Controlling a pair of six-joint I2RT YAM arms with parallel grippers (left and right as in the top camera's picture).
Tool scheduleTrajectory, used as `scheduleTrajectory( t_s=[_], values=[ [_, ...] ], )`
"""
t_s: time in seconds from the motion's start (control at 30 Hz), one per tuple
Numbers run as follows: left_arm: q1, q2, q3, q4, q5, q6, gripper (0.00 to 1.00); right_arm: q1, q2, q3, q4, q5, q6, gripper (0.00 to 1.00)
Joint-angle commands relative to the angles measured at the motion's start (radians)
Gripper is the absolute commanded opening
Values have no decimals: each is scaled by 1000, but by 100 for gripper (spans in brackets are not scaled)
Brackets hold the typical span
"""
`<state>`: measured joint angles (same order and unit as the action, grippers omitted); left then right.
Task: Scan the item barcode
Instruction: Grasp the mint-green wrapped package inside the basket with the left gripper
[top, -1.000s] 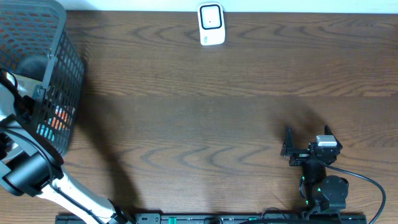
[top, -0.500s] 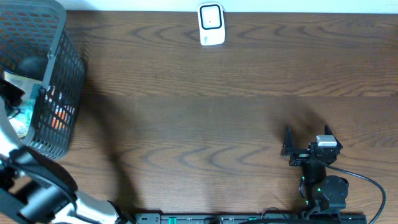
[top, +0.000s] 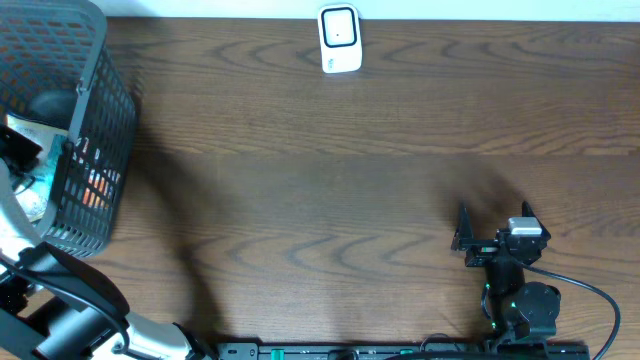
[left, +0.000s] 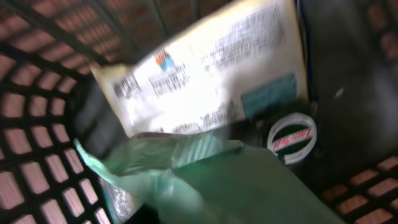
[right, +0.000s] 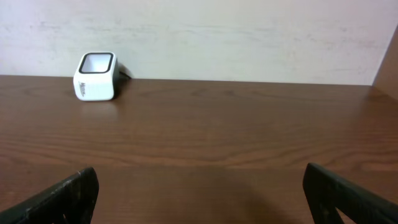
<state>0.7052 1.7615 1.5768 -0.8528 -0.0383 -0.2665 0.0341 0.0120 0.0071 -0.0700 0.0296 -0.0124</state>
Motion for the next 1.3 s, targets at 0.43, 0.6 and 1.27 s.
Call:
scheduleTrajectory(
  t_s=[0.43,0.6,1.27],
  values=[
    [1,37,-79,-8,29,36,58,0,-5,-2,-4,-2,-11,99],
    [0,62,-83,6,27,36,75,0,-5,-2,-4,-2,-11,99],
    [1,225,-72,70,27,21,8,0,-5,-2,-4,-2,-11,99]
  ],
)
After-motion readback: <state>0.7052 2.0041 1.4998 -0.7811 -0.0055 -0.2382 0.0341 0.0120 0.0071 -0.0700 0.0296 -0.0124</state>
